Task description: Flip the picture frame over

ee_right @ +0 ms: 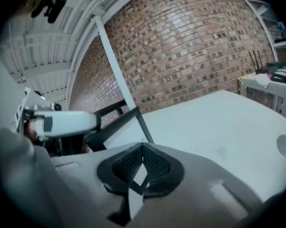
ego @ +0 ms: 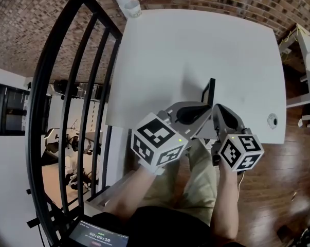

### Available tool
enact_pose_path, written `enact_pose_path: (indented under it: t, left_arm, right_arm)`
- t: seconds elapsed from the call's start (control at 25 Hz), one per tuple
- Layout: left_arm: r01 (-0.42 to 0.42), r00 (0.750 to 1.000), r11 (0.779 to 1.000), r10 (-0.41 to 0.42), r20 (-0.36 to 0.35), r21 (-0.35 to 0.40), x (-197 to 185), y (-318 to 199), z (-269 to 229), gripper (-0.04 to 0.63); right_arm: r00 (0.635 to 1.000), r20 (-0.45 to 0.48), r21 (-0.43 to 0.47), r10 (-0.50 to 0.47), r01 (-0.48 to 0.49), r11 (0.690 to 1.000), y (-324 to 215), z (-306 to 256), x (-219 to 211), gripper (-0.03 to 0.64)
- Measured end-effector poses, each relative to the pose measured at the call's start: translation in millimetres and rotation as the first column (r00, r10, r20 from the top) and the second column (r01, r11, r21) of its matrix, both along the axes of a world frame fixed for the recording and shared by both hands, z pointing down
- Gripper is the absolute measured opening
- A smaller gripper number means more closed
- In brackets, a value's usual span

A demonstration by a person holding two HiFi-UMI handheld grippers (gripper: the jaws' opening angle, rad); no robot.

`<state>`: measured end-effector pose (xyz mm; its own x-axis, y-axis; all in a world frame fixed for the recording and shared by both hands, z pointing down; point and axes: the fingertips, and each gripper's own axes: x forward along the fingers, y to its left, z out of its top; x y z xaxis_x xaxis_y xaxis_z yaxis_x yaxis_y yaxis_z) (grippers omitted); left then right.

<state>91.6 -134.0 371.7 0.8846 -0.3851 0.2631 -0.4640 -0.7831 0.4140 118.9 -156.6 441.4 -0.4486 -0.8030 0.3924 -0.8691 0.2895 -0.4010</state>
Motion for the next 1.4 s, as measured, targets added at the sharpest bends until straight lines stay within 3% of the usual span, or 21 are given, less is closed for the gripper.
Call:
enact_pose_path:
  t: [0.16, 0.44, 1.2, 1.28, 1.4]
  left_arm:
    - [-0.005, 1.000, 1.000, 0.005, -0.004, 0.001, 2, 0, -1, 0.011]
    - [-0.005, 1.000, 1.000, 0.005, -0.005, 0.000, 3, 1, -1, 0.011]
    - [0.002, 0.998, 0.999, -0.005, -0.062, -0.038, 0, 2, 1, 0.011]
    - [0.034, 0.999, 0.998, -0.036, -0.039, -0.055, -9, -3, 13, 0.011]
    - [0.061, 0.997, 0.994, -0.057, 0.051, -0.086, -19, -11, 46, 0.011]
  right_arm:
    - [0.999, 0.053, 0.083, 0.003, -0.007, 0.996, -10, -42, 3, -0.008]
    - [0.998, 0.027, 0.164, -0.060, 0.055, 0.985, -12, -72, -9, -0.008]
    - [0.989, -0.080, 0.160, -0.127, 0.138, 0.977, -9, -70, -12, -0.008]
    - [0.990, -0.070, 0.161, -0.123, 0.133, 0.978, -8, -70, -9, -0.008]
    - [0.992, -0.044, 0.165, -0.115, 0.121, 0.979, -8, -69, -6, -0.008]
